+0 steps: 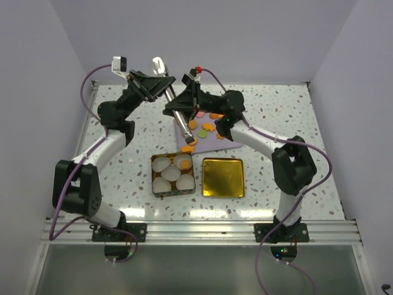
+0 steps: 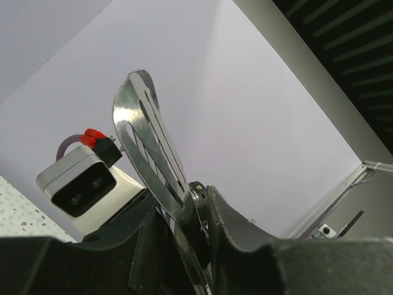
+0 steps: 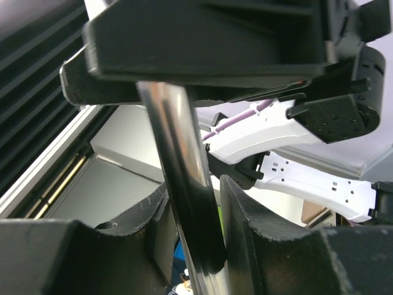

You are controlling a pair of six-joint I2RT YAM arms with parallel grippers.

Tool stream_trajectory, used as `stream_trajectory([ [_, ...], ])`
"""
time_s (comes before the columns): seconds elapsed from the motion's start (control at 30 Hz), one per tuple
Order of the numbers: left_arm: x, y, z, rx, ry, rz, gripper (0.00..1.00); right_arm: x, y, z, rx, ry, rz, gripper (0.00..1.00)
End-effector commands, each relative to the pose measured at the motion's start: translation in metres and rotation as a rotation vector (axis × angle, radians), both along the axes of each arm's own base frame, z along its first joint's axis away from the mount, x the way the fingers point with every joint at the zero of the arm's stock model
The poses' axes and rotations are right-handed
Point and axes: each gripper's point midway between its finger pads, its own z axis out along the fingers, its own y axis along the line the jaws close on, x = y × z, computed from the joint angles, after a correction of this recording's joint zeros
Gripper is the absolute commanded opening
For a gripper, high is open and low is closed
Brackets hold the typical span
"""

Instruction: Pack the cookies

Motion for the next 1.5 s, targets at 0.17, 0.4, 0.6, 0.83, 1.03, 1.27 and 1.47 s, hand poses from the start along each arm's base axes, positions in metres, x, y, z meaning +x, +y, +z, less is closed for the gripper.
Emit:
stream_trajectory([
  [0.17,-0.024,0.007,0.021,0.029,-0.104,-0.024,0.07,0.005,0.006,0.006,-0.049,0.042,0.002,0.43],
  [0.4,-0.009,0.015,-0.004,0.105,0.004,0.015,0.04,0.010,0.016,-0.022,-0.283,-0.162,-0.072,0.98],
  [0.6,0.008,0.022,-0.024,0.162,0.120,0.061,0.00,0.017,0.002,-0.059,-0.605,-0.300,-0.163,0.99],
  [0.83,0.022,0.021,-0.035,0.203,0.197,0.079,0.00,0.007,-0.002,-0.075,-0.669,-0.319,-0.193,0.94],
  [1.03,0.030,0.021,-0.043,0.215,0.250,0.081,0.00,-0.011,0.017,-0.085,-0.678,-0.359,-0.151,0.79],
  [1.27,0.035,0.021,-0.059,0.250,0.328,0.086,0.05,-0.013,0.029,-0.079,-0.631,-0.359,-0.166,0.58],
  [1.47,0.036,0.020,-0.065,0.262,0.356,0.085,0.12,-0.012,0.029,-0.077,-0.617,-0.356,-0.178,0.47],
])
